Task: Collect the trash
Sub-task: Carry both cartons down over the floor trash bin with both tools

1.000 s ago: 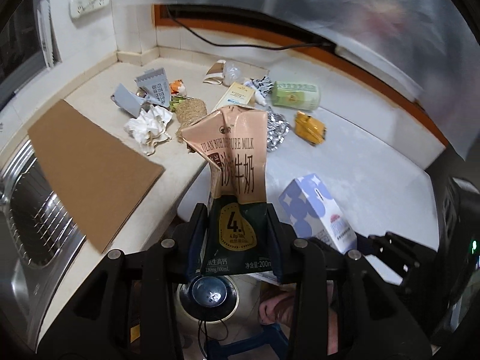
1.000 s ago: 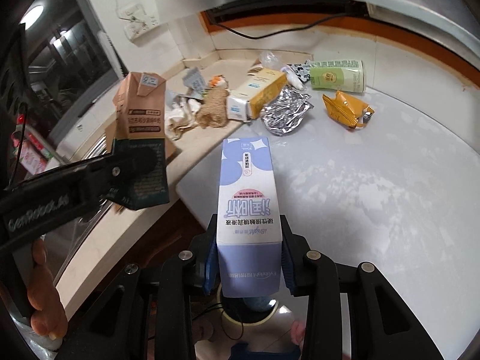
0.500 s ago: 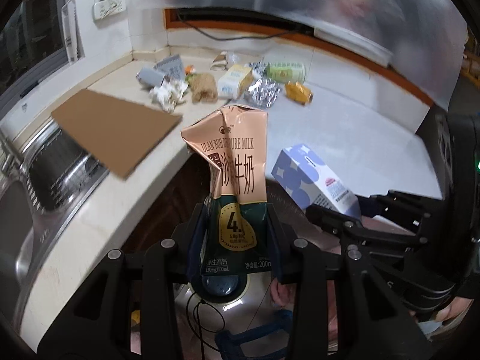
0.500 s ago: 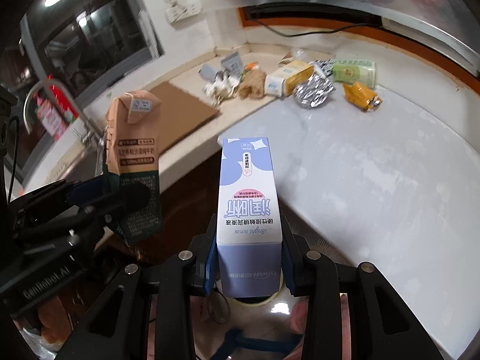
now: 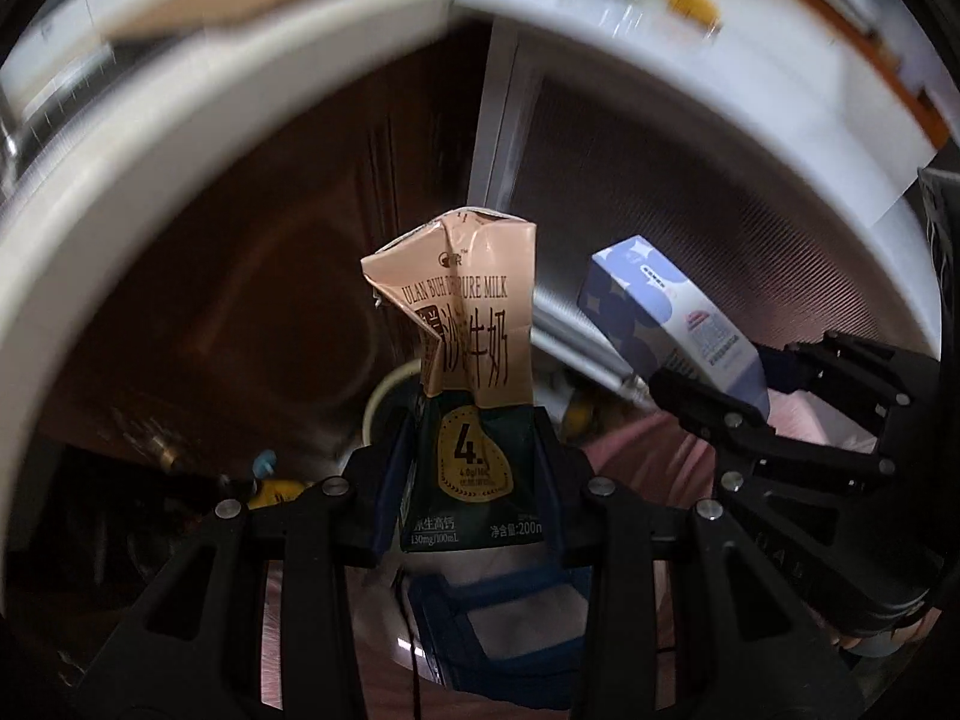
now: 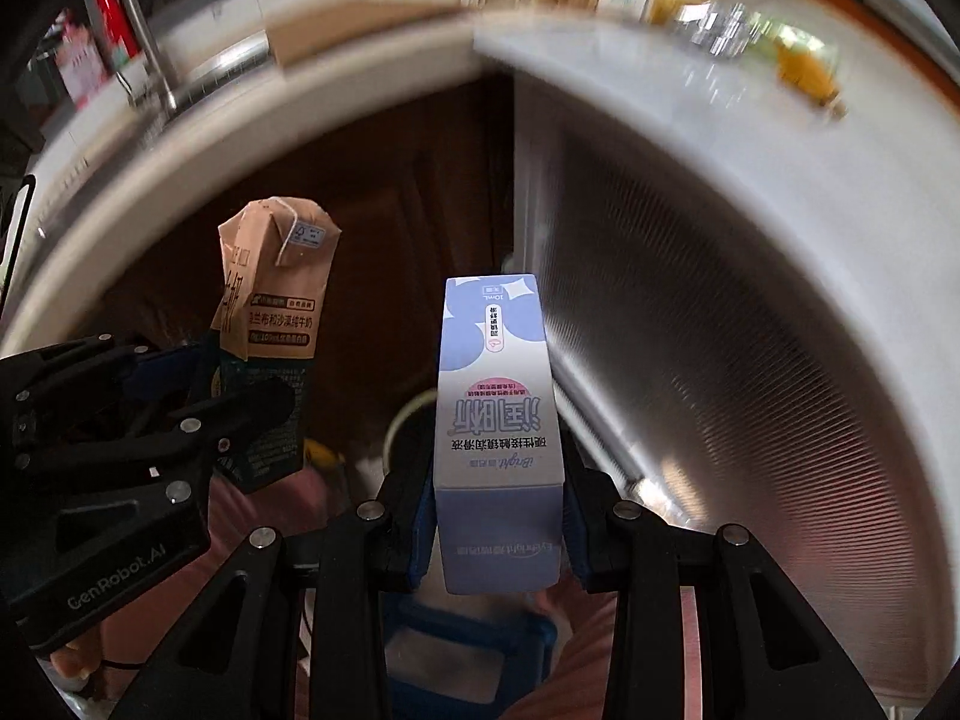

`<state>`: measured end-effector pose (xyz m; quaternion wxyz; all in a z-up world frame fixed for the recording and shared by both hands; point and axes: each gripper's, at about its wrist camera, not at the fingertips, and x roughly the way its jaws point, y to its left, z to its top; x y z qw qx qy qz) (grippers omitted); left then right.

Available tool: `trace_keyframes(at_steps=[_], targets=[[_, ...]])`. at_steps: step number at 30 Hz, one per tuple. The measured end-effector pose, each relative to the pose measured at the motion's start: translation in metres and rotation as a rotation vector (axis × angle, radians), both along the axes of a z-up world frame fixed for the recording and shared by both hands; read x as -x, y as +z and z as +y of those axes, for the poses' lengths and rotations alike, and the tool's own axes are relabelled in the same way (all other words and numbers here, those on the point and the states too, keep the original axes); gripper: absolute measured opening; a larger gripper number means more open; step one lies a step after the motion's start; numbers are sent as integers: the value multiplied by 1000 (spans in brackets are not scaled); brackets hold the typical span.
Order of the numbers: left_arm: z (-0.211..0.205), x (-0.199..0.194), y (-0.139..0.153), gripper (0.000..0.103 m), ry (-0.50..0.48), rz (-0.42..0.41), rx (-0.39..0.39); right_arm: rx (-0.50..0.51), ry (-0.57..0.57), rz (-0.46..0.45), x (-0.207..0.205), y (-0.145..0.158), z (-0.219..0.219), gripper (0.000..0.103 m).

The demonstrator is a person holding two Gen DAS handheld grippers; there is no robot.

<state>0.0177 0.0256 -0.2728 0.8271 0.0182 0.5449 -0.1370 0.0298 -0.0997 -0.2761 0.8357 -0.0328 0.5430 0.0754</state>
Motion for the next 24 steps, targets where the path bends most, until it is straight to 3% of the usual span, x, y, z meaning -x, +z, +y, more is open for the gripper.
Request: trace_keyframes(at_steps=[7,15,24], targets=[[17,-21,-85,35,39,130,23,-60,-37,151,-24,-89,6,35],[17,-48,-164,35,56,237,28,-121,-76,244,-45,-173,2,35],[8,-78,-220,35,63,302,-13,-132,-145,347,-69,-224,-13,35]])
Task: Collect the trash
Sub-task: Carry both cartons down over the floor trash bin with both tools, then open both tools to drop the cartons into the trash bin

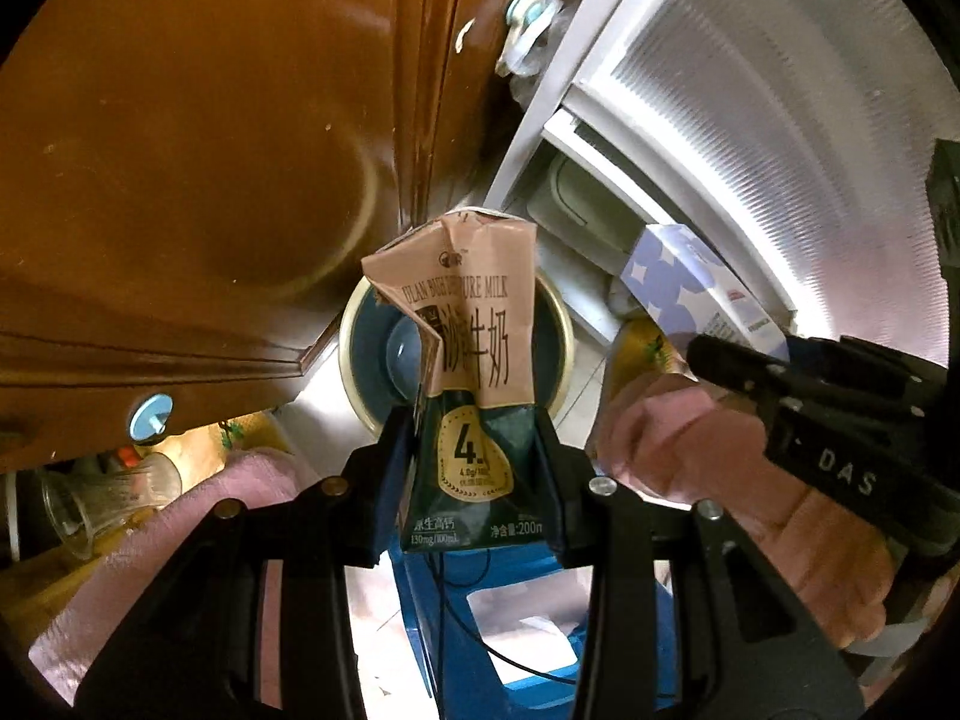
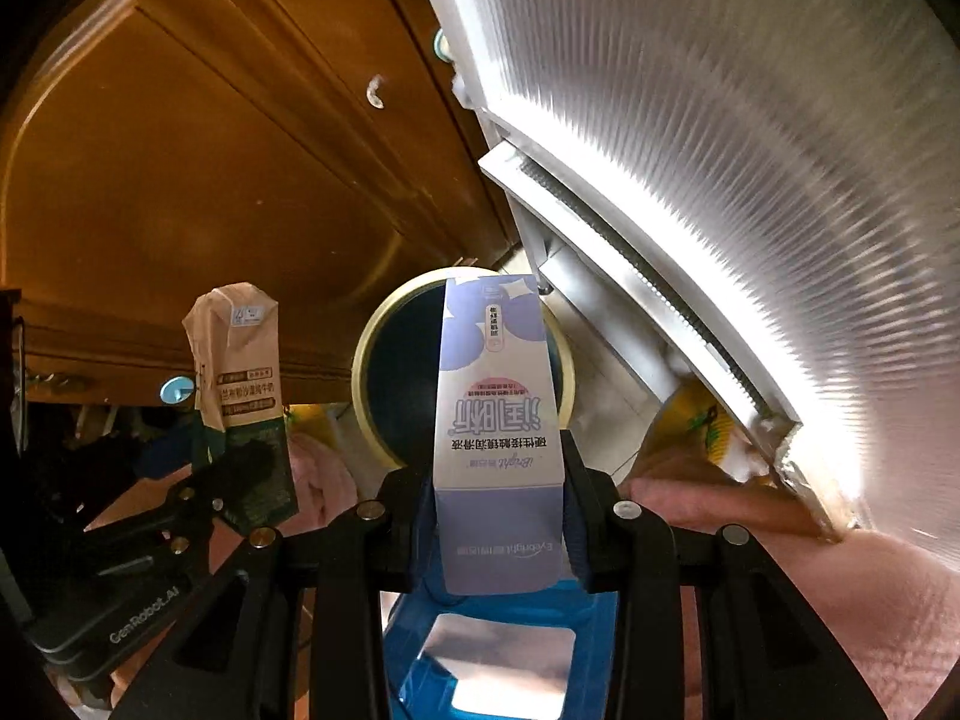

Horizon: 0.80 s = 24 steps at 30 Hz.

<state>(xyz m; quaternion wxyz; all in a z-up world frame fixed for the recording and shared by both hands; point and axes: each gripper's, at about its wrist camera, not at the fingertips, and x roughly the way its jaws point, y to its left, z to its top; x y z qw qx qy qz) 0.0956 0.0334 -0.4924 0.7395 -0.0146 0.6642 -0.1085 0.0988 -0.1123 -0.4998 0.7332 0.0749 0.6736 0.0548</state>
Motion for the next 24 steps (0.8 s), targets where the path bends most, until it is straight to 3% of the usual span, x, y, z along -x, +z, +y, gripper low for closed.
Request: trace_keyframes(at_steps=[6,12,14,18,24], targets=[[-3,-8,-23,35,0,54,-11,-15,41,6,-6,-12,5,35],[-2,-7,-23,36,-3,27,-10,-34,39,-6,-13,-15,11,36],[-1,-6,-22,37,-2,30,-7,-42,42,-11,-15,-16,15,40],[4,-2,-21,38,6,37,-40,-38,43,-31,-14,-12,18,62],[6,-2,-19,38,5,19,-92,-28,31,-30,-15,-10,12,67]])
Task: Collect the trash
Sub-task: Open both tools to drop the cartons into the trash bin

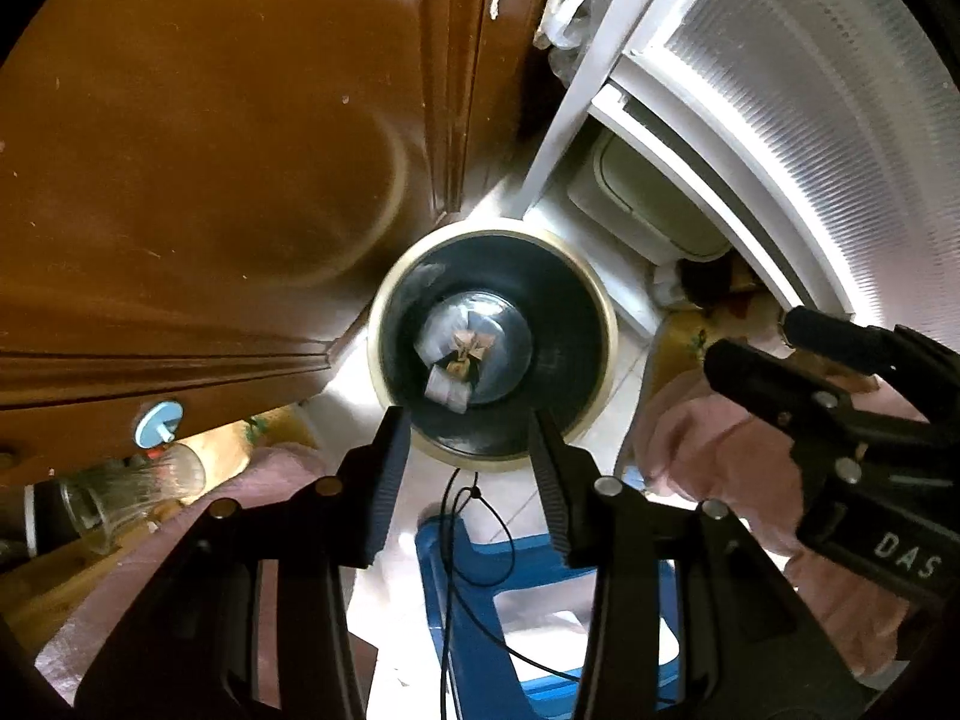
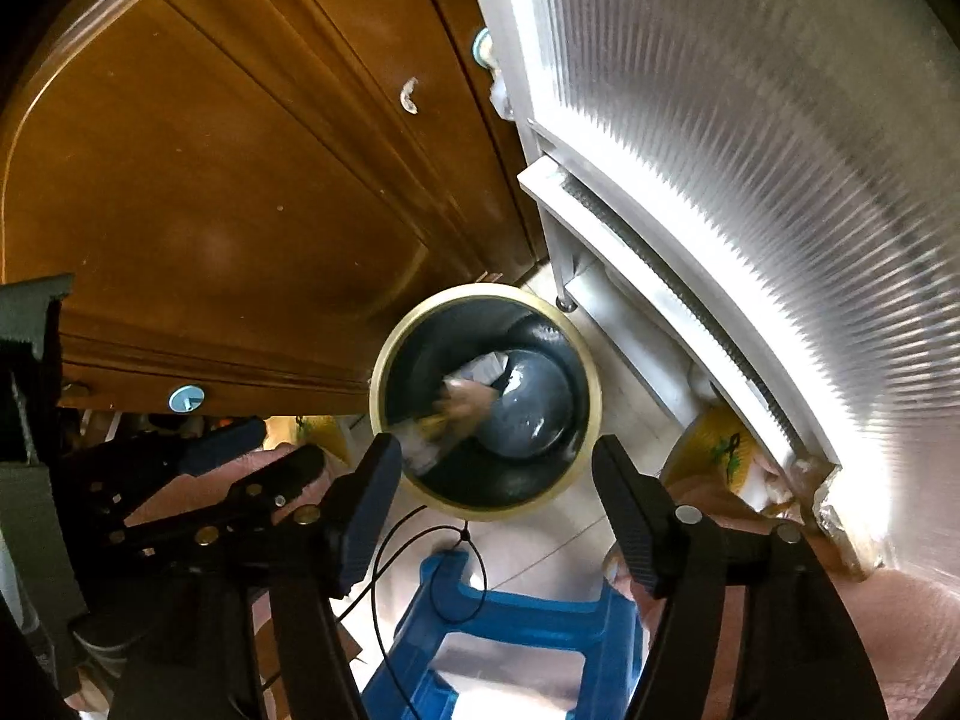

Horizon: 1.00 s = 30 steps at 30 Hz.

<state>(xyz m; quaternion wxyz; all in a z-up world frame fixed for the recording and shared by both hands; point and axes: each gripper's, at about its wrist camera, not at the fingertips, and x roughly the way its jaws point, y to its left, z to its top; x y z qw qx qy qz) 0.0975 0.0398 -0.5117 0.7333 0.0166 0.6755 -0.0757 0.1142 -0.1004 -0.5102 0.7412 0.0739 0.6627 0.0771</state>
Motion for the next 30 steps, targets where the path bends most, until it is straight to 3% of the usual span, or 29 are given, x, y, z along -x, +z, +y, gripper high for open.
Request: trace_keyframes(at_steps=[17,21,30], targets=[[5,0,2,38,38,-14,68,38,19,12,-1,-7,2,68],[2,4,12,38,27,-77,70,97,43,5,1,-5,7,74],[-9,17,47,38,-59,-163,64,81,30,-107,18,26,-3,74]])
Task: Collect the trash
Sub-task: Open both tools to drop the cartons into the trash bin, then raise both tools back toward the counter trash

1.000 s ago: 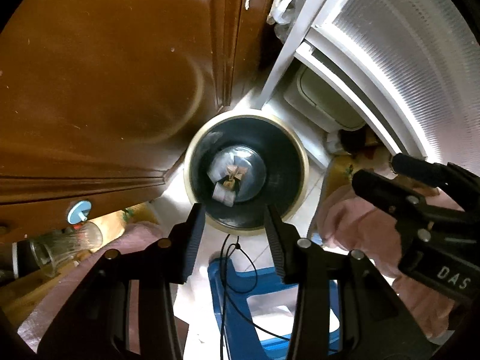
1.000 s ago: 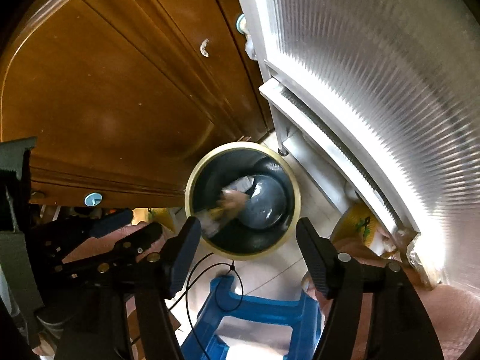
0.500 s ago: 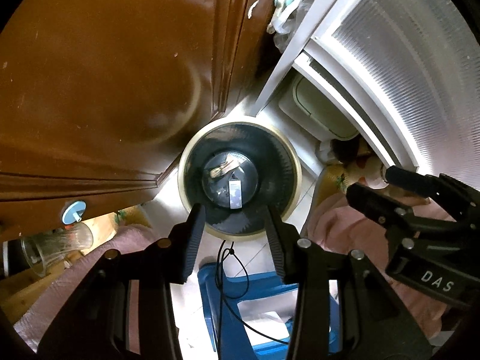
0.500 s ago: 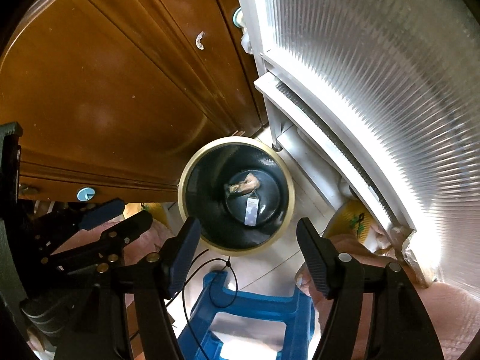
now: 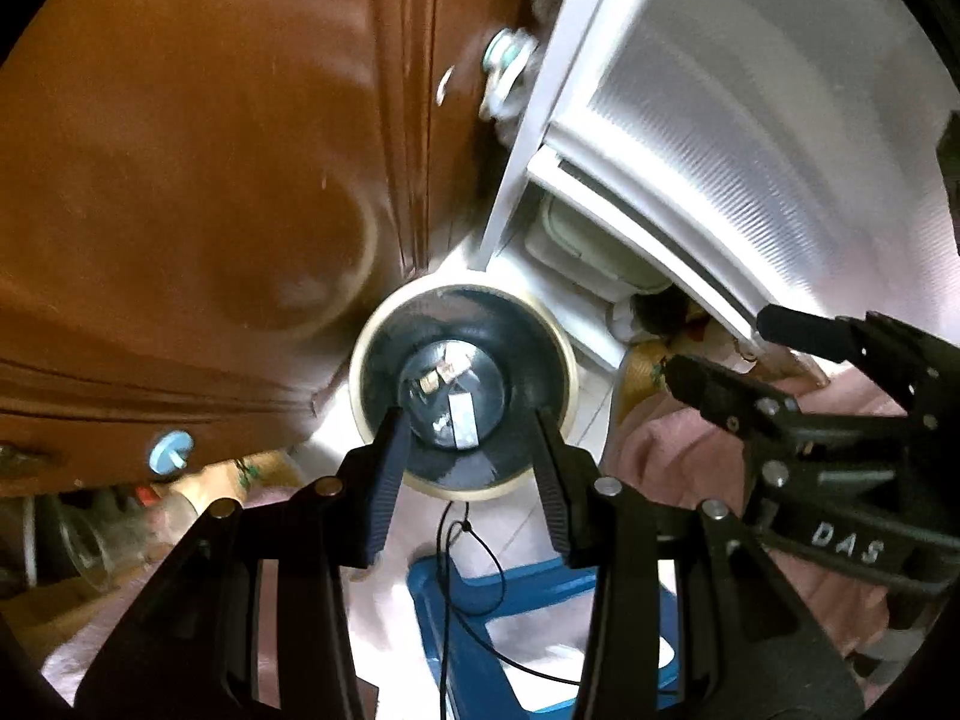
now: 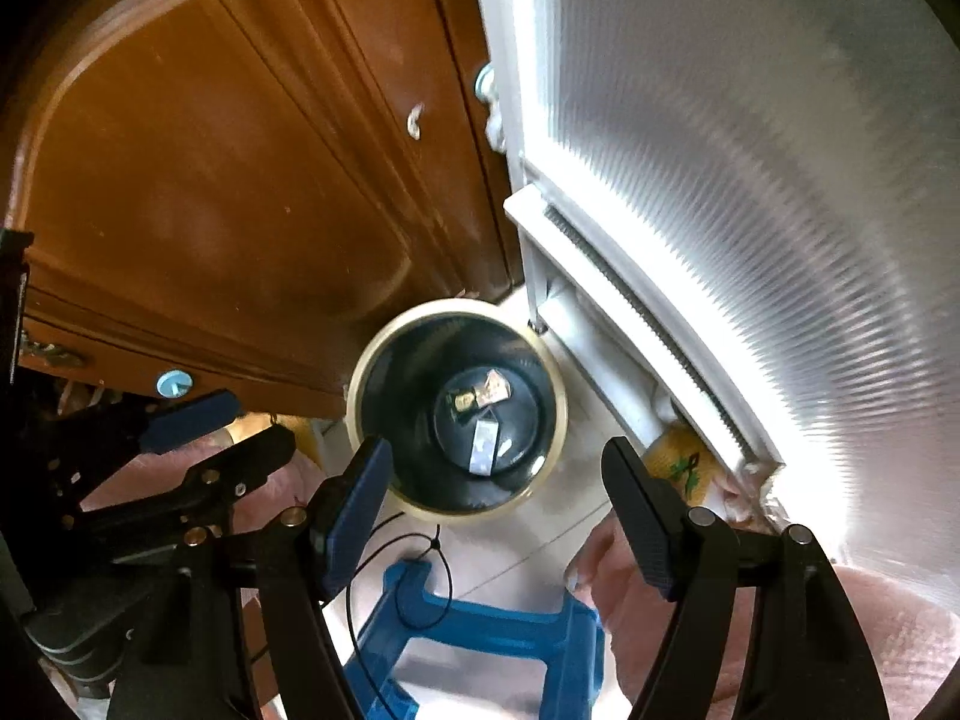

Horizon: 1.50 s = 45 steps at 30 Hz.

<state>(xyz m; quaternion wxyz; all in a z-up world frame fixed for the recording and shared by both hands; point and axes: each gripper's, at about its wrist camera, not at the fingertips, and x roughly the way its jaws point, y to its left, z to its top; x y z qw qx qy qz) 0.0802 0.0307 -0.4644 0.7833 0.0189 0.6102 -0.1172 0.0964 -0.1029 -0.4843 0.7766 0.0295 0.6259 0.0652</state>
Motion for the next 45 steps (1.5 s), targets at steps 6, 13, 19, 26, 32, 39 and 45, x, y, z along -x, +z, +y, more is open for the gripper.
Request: trace_keyframes(at_steps=[6,13,19,26,32,39,45], targets=[[1,11,44,38,0,-91,-1,-12,-38,-108,17,40,-12,74],[1,27,117,38,-11,-196,-2,55,24,-240,44,114,0,74],[2,33,195,38,-10,-283,25,55,44,-402,64,203,2,74],[-20,29,291,40,-94,-407,63,40,35,-553,68,319,-34,74],[-57,13,359,60,-187,-473,108,86,-22,-583,50,387,-82,74],[-113,-36,396,60,-249,-494,101,118,-151,-571,15,439,-161,74],[-167,-96,394,60,-290,-501,66,101,-238,-532,-38,437,-215,74]])
